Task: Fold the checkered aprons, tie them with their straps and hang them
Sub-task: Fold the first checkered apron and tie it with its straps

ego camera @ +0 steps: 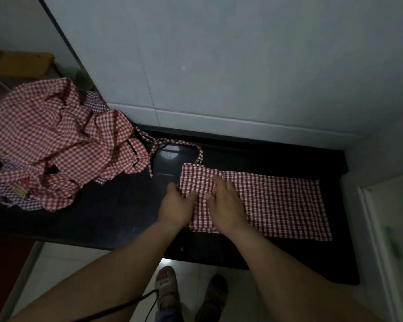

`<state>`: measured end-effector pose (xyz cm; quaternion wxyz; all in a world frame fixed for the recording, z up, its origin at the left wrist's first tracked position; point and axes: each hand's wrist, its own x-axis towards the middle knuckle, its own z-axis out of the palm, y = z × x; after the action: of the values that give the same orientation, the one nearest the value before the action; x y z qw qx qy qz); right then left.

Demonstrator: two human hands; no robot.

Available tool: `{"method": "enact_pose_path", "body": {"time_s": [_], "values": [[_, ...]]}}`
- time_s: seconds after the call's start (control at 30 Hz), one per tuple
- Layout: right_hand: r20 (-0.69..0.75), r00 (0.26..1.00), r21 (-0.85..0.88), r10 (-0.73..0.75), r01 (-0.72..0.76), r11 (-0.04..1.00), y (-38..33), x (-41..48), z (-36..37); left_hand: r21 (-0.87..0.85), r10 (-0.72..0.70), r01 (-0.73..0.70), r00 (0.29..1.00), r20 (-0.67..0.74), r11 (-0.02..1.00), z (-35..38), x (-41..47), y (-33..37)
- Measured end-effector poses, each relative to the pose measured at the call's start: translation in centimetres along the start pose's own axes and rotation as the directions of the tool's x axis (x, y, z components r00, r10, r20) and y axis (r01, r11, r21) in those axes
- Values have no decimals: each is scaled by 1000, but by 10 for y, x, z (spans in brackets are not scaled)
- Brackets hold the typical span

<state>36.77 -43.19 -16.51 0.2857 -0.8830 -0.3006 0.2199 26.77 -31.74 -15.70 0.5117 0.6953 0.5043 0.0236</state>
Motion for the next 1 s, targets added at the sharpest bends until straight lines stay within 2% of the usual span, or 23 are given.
{"method": "enact_pose_path", "body": {"time_s": [0.03,0.1,0.17,0.2,0.27,0.3,0.33,0.4,0.47,0.53,0.6,0.67,0.7,0.77,0.8,0.83,0.87,0.93,1.0], "values": [[26,997,95,67,-69,993,-4,-2,-6,-20,-5,6,1000,14,1000,-3,1,6],[165,970,363,179,-229,903,-20,-5,-24,28,106,-105,994,-16,994,-8,-5,21],[406,898,626,171,-410,663,-38,-9,-39,109,251,-247,967,-27,963,-10,-18,35],[503,854,690,132,-488,534,-43,-12,-45,118,306,-304,952,6,945,-9,-25,40],[580,801,728,148,-592,346,-42,-13,-51,63,350,-361,926,139,930,-1,-36,41],[588,782,723,208,-623,297,-37,-13,-54,36,376,-389,907,187,921,4,-40,38],[593,760,715,264,-649,262,-31,-13,-57,24,413,-424,891,187,905,8,-42,33],[598,737,705,314,-671,230,-14,-14,-60,66,469,-476,878,97,877,16,-40,19],[596,740,706,312,-668,235,-3,-16,-61,179,473,-485,875,108,856,20,-40,8],[591,748,707,301,-660,252,0,-16,-61,296,462,-508,860,214,809,26,-40,-2],[576,757,686,310,-653,321,5,-16,-58,374,479,-541,841,251,754,32,-41,-10],[521,780,632,346,-626,457,5,-16,-54,441,475,-543,839,264,715,35,-41,-16],[451,812,574,372,-582,576,6,-17,-52,480,461,-538,842,279,693,37,-41,-17],[229,901,335,368,-428,839,10,-22,-44,568,427,-528,848,314,631,41,-41,-20],[123,931,178,344,-362,915,12,-26,-41,602,414,-528,848,331,599,44,-40,-22],[55,947,76,318,-321,944,15,-30,-39,622,402,-530,847,349,576,45,-39,-24],[26,954,45,298,-298,953,18,-32,-37,635,396,-534,844,361,558,46,-38,-25],[78,956,93,283,-290,953,27,-32,-37,650,406,-549,833,375,525,46,-36,-28],[185,936,192,299,-333,923,31,-29,-42,622,422,-554,830,363,554,44,-37,-26]]}}
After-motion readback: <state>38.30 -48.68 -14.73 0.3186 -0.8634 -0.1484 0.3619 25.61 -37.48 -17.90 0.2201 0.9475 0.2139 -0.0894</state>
